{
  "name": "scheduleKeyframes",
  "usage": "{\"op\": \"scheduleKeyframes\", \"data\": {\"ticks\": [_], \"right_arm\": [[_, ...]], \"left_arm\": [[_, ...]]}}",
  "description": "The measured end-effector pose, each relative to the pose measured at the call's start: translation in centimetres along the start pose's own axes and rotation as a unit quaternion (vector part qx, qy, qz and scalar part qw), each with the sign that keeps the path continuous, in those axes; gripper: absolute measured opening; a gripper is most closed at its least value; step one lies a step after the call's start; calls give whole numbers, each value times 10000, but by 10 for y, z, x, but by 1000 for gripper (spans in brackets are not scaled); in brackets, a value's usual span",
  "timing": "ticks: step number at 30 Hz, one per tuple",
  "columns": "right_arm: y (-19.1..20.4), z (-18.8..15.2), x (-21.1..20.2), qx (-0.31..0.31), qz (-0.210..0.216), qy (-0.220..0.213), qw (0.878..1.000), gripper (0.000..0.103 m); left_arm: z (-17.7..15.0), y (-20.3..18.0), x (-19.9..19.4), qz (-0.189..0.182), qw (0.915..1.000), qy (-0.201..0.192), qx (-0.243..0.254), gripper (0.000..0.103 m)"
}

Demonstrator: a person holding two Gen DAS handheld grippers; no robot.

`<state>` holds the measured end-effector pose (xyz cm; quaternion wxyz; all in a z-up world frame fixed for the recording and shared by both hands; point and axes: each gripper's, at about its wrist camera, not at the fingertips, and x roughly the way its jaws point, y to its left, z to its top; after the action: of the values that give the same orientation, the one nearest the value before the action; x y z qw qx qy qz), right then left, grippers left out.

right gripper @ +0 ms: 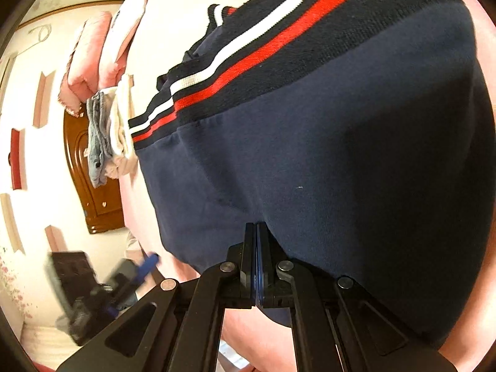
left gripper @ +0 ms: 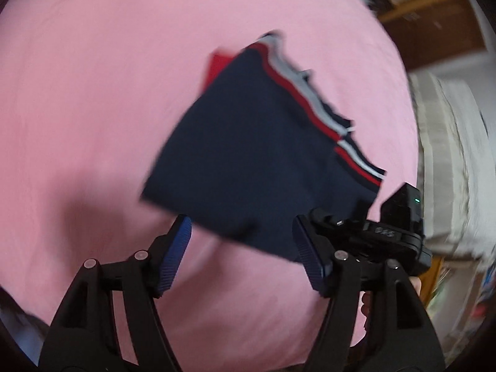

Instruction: Fold large clothes

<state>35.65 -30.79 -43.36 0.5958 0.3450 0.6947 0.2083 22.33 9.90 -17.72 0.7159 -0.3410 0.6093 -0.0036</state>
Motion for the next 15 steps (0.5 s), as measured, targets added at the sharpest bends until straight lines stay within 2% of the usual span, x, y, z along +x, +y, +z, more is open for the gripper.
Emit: {"op": "scheduleKeyframes", "data": {"ticks": [2,4,7,9,13,15], "right_arm": [[2,-2,4,99,-28,-42,9999,0],[1,-1,8,169,-51,-71,9998,0],[-1,-1,9,163,-94,-88,9998,0],[0,-2,11,162,-124,-114,9997,0],[3,-5,12,143,-178,-206,9995,0],[4,-6,13,160,-190,-241,9994,0]], "left_arm": [[-8,19,10,-73,9992,248,-316,67],[-14,30,14,-66,9989,241,-402,68],[-13,38,27,44,9990,-68,-436,69],[-4,40,33,-118,9979,-343,-531,74],[14,36,36,-457,9901,-1057,-801,74],[22,27,42,-322,9899,-1202,-678,63]]}}
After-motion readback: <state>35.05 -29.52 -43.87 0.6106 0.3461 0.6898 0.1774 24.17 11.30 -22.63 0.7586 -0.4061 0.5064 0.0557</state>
